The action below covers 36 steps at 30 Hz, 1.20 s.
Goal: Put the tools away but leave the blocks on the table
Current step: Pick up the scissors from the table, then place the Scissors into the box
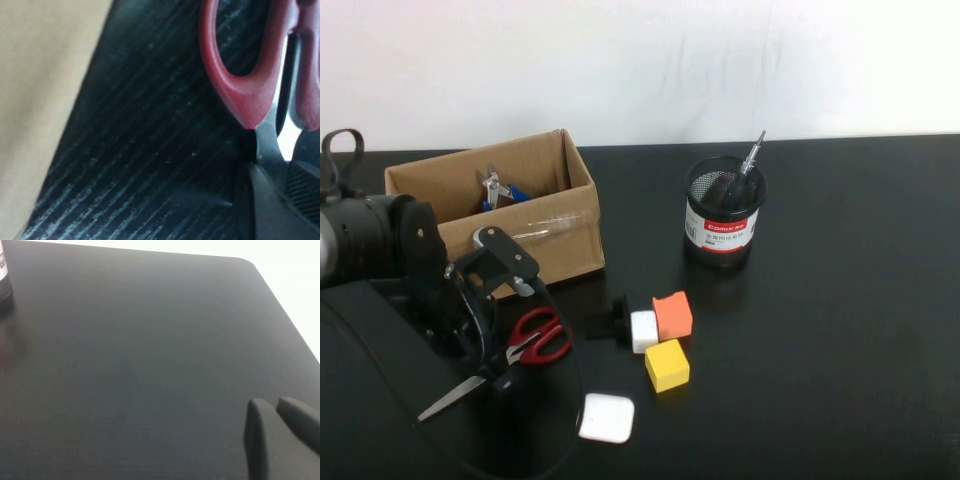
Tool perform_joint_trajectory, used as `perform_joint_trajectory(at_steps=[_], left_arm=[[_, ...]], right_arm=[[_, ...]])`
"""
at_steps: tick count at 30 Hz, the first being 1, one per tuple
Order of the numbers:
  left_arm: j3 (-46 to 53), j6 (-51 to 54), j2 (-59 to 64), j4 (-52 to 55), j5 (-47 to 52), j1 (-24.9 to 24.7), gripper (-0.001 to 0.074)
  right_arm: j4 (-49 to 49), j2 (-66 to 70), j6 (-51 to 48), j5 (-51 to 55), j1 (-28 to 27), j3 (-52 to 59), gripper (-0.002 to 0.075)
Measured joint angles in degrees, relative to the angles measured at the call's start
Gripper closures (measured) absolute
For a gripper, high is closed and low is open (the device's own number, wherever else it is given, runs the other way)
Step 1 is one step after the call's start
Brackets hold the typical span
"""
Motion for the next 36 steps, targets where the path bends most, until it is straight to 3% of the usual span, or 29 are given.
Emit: perform_joint_trajectory(at_steps=[9, 22, 29, 36], left_arm=[[-0.66, 0.49, -1.7, -0.07, 4.93, 0.0, 0.0658], [-16.78, 0.23, -9.88, 4.41, 24.82, -2.25, 0.0658], [-26.05, -0.57, -9.98, 9.3, 24.61, -2.4, 0.0658], [-29.18, -0.11, -9.98, 13.64, 13.58, -2.4, 0.0659]], right_arm=[[0.0, 0.0, 0.0, 0.0, 0.0, 0.0, 0.0733], [0.0, 0.0, 0.0, 0.0, 0.0, 0.0, 0.0733], [0.0, 0.0, 0.0, 0.0, 0.0, 0.0, 0.0733], [0.0, 0.0, 0.0, 0.1, 0.0, 0.0, 0.0733]])
